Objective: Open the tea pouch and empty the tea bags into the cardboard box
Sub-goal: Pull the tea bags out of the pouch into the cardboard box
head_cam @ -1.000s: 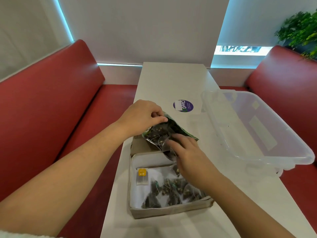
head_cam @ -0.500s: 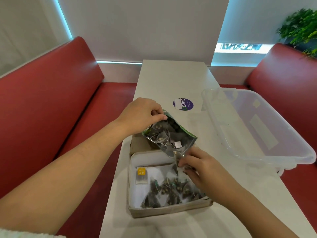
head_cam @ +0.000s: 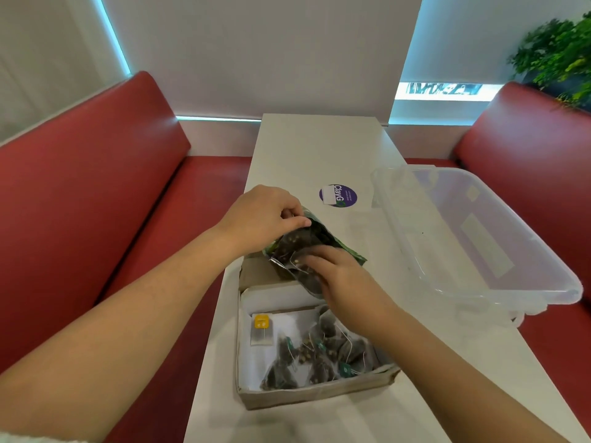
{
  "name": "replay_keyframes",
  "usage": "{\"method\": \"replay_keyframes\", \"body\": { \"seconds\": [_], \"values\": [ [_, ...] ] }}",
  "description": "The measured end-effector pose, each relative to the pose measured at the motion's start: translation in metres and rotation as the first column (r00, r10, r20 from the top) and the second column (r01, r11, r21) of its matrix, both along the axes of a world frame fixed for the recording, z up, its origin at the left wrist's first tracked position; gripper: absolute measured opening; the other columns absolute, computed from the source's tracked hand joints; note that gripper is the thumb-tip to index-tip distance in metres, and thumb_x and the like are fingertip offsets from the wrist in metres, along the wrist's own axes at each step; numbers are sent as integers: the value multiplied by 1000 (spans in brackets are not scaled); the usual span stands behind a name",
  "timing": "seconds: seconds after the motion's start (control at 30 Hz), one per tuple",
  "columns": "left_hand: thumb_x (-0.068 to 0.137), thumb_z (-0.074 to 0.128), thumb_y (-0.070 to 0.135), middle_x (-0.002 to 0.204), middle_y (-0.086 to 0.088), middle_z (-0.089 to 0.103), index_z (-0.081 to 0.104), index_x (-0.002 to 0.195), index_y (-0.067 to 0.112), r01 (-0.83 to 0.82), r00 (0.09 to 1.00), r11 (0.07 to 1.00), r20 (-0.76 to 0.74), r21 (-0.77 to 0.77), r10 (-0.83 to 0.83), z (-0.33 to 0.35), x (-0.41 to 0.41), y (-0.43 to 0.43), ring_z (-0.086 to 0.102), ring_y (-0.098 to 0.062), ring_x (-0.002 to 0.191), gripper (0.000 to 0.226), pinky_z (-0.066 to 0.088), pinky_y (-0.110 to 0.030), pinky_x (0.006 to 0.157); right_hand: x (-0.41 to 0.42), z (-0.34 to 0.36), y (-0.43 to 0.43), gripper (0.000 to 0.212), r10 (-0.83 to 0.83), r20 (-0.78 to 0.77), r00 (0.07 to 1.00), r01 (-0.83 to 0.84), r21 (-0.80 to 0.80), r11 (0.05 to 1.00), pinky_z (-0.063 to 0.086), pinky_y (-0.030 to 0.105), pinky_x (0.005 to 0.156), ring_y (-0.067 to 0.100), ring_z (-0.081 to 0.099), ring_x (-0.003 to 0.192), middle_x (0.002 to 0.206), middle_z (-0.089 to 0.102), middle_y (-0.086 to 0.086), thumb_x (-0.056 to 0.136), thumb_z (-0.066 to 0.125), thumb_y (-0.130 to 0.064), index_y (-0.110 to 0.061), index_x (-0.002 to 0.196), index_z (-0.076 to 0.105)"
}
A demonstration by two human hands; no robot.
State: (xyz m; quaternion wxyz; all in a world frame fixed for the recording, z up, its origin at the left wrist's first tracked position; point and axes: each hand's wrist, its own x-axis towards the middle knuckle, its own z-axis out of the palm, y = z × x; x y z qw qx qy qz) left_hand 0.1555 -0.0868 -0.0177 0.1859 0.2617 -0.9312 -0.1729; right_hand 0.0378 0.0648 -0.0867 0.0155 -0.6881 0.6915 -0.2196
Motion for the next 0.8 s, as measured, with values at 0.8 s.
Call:
{"method": "replay_keyframes", "body": {
  "seconds": [0.8],
  "values": [
    [84, 65, 44, 79, 10, 66, 74, 85, 24, 8, 999, 1000, -34, 15, -7, 1, -5, -1, 59, -5, 74, 22, 51, -30, 68, -2, -20, 73, 29, 16, 89, 996, -13, -30, 999, 45, 14, 91, 12, 57, 106, 122, 56, -1, 87, 62, -11, -22, 113, 66]
  ]
}}
